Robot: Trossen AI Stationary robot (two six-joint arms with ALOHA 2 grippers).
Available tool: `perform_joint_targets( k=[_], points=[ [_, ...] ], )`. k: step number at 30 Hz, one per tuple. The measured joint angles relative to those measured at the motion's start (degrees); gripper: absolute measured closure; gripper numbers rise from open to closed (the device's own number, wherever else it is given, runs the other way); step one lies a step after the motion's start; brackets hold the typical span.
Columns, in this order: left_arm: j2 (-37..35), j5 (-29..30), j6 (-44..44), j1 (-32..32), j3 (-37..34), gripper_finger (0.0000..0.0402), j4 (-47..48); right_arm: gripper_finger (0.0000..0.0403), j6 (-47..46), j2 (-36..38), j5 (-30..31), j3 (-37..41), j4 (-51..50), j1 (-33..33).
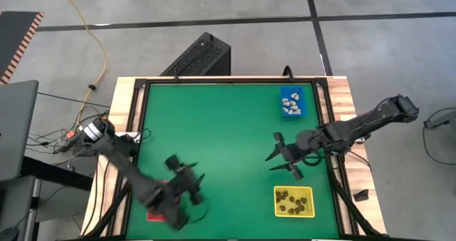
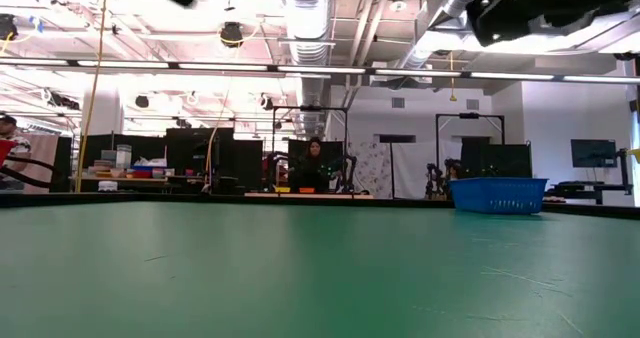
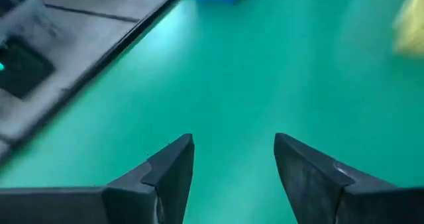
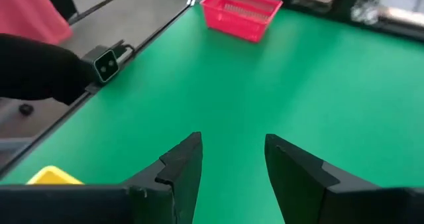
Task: Sort Halloween decoration
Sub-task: Return to Home Position
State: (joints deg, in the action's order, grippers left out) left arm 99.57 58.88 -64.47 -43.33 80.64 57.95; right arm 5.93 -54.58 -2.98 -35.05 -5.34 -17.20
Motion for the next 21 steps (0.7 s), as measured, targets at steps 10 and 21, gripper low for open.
perform_joint_targets(
  k=[10, 21],
  points=[
    [-9.15, -23.62, 52.14, 23.33, -14.68, 0.0237, -35.88, 0.0244, 4.42, 18.7, 0.46, 5.33, -4.98, 7.02],
    [-41.92, -35.41, 61.15, 34.5, -55.25, 0.0274, -88.68, 0.0361, -1.5, 33.59, 0.02, 28.39, 19.11, 17.58]
  ],
)
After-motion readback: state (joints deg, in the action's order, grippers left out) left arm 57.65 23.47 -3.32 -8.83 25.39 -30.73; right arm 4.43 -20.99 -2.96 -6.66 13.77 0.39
